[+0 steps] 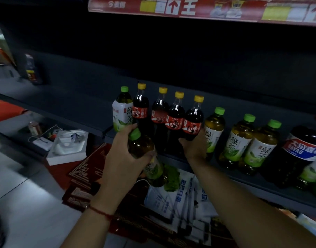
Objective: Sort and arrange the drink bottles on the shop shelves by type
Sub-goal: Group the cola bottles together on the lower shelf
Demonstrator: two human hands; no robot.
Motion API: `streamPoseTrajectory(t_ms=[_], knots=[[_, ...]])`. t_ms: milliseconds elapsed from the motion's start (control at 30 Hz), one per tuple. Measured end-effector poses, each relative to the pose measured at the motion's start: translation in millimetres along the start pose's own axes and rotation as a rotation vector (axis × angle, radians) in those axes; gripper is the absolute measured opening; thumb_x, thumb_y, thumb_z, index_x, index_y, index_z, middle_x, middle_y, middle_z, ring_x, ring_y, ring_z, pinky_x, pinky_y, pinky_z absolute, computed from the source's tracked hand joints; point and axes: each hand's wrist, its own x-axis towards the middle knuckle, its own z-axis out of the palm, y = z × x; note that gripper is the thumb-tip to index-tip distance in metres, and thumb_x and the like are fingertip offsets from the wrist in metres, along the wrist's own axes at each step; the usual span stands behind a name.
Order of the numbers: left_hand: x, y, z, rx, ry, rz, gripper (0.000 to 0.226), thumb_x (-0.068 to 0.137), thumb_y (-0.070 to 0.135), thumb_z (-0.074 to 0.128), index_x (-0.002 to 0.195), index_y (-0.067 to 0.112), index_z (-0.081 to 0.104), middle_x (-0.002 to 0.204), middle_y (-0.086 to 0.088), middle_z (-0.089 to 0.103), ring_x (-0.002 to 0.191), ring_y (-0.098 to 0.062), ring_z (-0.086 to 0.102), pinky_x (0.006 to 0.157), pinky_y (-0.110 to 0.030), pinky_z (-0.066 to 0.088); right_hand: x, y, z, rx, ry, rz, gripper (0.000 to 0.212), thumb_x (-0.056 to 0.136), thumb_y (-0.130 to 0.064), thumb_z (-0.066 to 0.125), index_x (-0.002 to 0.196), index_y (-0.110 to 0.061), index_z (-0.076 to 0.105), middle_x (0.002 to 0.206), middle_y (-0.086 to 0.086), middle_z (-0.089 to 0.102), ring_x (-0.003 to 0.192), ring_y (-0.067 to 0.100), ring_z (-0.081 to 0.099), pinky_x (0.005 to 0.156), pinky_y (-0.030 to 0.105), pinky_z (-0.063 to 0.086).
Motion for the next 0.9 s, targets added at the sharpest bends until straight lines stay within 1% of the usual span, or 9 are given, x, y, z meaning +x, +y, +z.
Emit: streamPoseTrajectory(t_ms=[100,200,300,400,533,633,700,800,900], knots=[[1,2,0,-0.021,0.011,-0.016,0.076,0.073,0.030,0.085,0.132,0.050,0.041,0.129,0.021,0.051,0.113,0.011,0.050,0.082,-0.004,0.044,-9,-1,-7,0.083,-0.052,0.037,0.074,0.070,-0.020,0.080,0.133,-0.025,0.042,0.130,-0.003,0.056,0.121,0.020,0.053,0.108,0.044,0.041],[1,7,0,-0.058,0.025,-0.036,0.075,0.073,0.027,0.085,0.134,0.042,0.044,0.128,0.016,0.053,0.111,0.012,0.050,0.080,0.002,0.041,-37,-19,-26,0.115,-0.161,0.028,0.058,0.083,-0.024,0.072,0.133,-0.029,0.045,0.126,-0.012,0.052,0.117,0.011,0.051,0.102,0.035,0.042],[0,17,-3,-0.115,0.052,-0.043,0.071,0.075,0.024,0.084,0.133,0.038,0.047,0.122,0.017,0.056,0.106,0.015,0.052,0.081,-0.001,0.043,-74,-38,-50,0.002,-0.458,0.062,0.062,0.086,-0.055,0.061,0.141,-0.037,0.039,0.132,-0.015,0.042,0.122,0.006,0.041,0.100,0.031,0.038],[-1,30,-8,-0.199,0.082,-0.049,0.067,0.078,0.014,0.082,0.133,0.031,0.049,0.116,0.014,0.059,0.098,0.013,0.059,0.073,-0.003,0.047,-106,-52,-72,-0.039,-0.823,-0.018,0.060,0.073,-0.072,0.061,0.128,-0.057,0.040,0.135,-0.021,0.049,0.118,-0.002,0.051,0.098,0.029,0.046],[1,50,-18,-0.302,0.128,-0.034,0.062,0.080,0.016,0.081,0.132,0.032,0.051,0.116,0.009,0.063,0.097,0.004,0.065,0.074,-0.014,0.054,-116,-74,-92,-0.083,-0.792,-0.145,0.067,0.072,-0.046,0.080,0.128,-0.048,0.045,0.119,-0.022,0.058,0.103,-0.008,0.058,0.088,0.023,0.054],[6,63,-24,-0.341,0.186,-0.049,0.063,0.077,0.032,0.083,0.130,0.043,0.051,0.120,0.008,0.062,0.103,-0.007,0.067,0.083,-0.031,0.059,-116,-96,-101,-0.062,-0.772,-0.194,0.052,0.070,-0.046,0.080,0.117,-0.047,0.057,0.106,-0.017,0.067,0.093,0.002,0.066,0.081,0.034,0.058],[12,77,-29,-0.363,0.210,-0.042,0.065,0.075,0.041,0.084,0.128,0.049,0.048,0.122,0.007,0.060,0.102,-0.009,0.067,0.084,-0.038,0.060,-115,-111,-105,-0.027,-0.754,-0.222,0.045,0.073,-0.043,0.080,0.112,-0.048,0.059,0.104,-0.022,0.068,0.093,-0.003,0.065,0.082,0.030,0.058],[24,109,-37,-0.363,0.199,0.051,0.071,0.072,0.044,0.077,0.135,0.039,0.046,0.120,0.013,0.062,0.099,0.001,0.067,0.080,-0.022,0.058,-106,-135,-109,0.042,-0.707,-0.240,0.040,0.072,-0.040,0.082,0.101,-0.055,0.059,0.103,-0.026,0.067,0.093,-0.004,0.064,0.082,0.026,0.057],[45,146,-49,-0.313,0.093,0.174,0.063,0.075,0.033,0.077,0.132,0.035,0.050,0.118,0.020,0.064,0.100,0.005,0.066,0.073,-0.013,0.053,-89,-170,-112,0.133,-0.639,-0.270,0.035,0.074,-0.033,0.081,0.097,-0.052,0.063,0.101,-0.026,0.069,0.092,-0.004,0.065,0.080,0.023,0.055]])
